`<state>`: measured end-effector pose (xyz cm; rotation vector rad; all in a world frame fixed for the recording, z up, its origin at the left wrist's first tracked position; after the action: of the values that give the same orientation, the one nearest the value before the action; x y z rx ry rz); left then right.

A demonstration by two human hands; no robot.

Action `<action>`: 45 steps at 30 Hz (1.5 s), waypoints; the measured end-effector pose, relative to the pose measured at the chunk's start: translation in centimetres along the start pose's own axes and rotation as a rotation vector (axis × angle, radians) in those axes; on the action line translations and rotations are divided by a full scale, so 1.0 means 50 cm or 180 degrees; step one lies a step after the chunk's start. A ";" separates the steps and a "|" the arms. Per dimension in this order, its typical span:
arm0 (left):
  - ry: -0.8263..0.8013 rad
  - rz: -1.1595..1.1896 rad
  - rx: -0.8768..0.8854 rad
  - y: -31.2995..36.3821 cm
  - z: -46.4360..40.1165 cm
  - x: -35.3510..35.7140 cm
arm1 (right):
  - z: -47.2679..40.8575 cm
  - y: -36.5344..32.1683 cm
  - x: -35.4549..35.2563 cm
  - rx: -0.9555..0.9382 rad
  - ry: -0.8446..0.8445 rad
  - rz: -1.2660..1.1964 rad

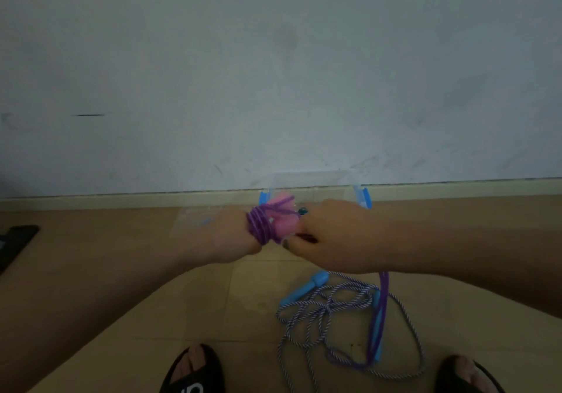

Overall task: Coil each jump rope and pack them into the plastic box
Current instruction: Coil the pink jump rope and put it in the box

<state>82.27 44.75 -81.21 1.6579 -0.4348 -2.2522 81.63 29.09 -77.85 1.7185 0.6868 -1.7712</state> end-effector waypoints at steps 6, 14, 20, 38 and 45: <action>-0.0210 -0.0868 0.0683 0.053 0.025 0.013 | -0.027 0.003 -0.056 -0.0108 0.0407 0.0311; -0.0404 -0.0248 0.1276 0.092 0.041 0.031 | -0.072 0.102 -0.044 0.0117 0.0765 0.0701; -0.0263 -0.0224 0.1355 0.124 0.061 -0.009 | -0.031 0.109 0.042 0.0527 0.0141 -0.0861; -0.0421 -0.0082 0.0302 -0.002 0.002 0.060 | -0.015 -0.047 0.006 -0.0457 0.0167 0.0760; -0.0236 -0.0380 0.0757 0.032 0.012 0.050 | -0.070 0.043 -0.031 -0.0109 0.0845 0.1178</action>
<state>81.08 42.28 -82.52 1.7593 -0.6611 -2.4355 85.63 30.13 -76.41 1.9321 0.4632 -1.2888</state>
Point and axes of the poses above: each hand's wrist, its own z-axis away from the middle knuckle, its own x-axis out of the palm, y = z × x, the point moved 4 cm from there along -z, towards the middle knuckle, and after that the axes turned 15 degrees about z, right-handed, at the moved point
